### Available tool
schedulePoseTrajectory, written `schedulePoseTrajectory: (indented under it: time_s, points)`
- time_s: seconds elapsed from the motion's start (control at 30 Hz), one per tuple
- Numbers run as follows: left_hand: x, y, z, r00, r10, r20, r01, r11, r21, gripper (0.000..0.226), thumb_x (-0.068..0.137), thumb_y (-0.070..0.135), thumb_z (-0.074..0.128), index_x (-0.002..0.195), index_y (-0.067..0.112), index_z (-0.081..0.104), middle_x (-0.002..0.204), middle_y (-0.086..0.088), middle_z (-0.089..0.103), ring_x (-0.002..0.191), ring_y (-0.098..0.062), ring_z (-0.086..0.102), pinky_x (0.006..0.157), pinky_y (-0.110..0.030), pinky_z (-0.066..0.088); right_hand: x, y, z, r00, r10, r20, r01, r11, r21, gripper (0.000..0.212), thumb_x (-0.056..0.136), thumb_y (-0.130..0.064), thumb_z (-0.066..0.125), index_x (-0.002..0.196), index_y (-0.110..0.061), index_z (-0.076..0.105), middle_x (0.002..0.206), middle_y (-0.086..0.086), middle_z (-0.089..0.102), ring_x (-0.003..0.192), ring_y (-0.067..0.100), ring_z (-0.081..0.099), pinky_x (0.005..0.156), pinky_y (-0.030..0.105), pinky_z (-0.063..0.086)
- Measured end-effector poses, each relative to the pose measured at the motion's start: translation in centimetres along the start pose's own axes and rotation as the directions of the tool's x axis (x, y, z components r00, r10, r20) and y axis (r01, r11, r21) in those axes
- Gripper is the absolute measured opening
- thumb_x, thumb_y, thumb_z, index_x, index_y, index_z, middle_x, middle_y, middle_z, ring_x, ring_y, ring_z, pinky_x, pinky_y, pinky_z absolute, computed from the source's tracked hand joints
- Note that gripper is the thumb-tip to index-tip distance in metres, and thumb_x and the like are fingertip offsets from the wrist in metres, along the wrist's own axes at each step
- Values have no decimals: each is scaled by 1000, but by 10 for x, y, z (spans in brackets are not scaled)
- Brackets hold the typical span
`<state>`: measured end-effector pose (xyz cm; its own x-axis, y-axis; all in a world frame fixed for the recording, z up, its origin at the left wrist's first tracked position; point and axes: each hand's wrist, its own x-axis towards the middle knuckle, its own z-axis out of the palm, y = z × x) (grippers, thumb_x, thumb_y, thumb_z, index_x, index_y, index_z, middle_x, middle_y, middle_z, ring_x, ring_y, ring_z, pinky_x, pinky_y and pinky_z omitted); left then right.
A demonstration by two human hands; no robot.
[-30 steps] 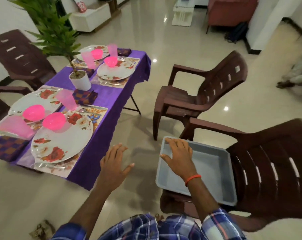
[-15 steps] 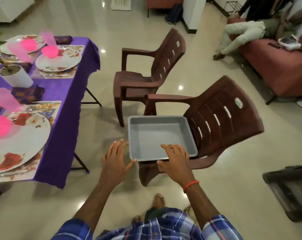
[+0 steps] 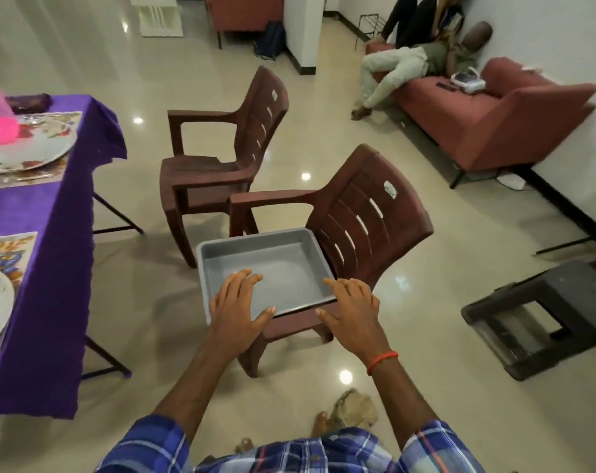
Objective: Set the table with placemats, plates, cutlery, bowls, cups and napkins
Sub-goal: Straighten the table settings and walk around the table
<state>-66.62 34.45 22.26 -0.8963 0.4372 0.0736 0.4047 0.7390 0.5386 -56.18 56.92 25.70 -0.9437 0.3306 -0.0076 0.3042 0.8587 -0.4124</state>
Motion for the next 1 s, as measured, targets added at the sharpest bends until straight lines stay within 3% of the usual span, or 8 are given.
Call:
schedulePoseTrajectory:
  time_s: [0.3, 0.73, 1.0]
  points:
    - [41, 68, 38, 999, 25, 28, -25, 1000, 6, 73, 84, 65, 53, 147, 29, 42, 162, 1, 35, 150, -25, 28, 118, -55, 25, 18, 65, -34, 1000, 20, 6, -20, 1000, -1, 64, 93, -50, 62, 151, -32, 39, 149, -4, 42, 143, 20, 25, 115, 39, 25]
    - [77, 159, 104, 994, 63, 86, -67, 997, 49, 78, 84, 68, 53, 152, 33, 37, 166, 3, 27, 154, -23, 21, 120, -55, 24, 52, 143, -73, 999, -36, -41, 37, 999, 27, 64, 93, -52, 62, 150, -31, 39, 150, -2, 43, 144, 22, 25, 115, 41, 27]
    - [113, 198, 134, 996, 72, 47, -75, 995, 66, 76, 87, 70, 54, 151, 33, 38, 165, 4, 29, 153, -21, 23, 118, -53, 26, 84, 171, -106, 996, -74, -51, 76, 996, 49, 64, 95, -52, 59, 152, -33, 36, 153, -2, 39, 147, 22, 21, 118, 40, 22]
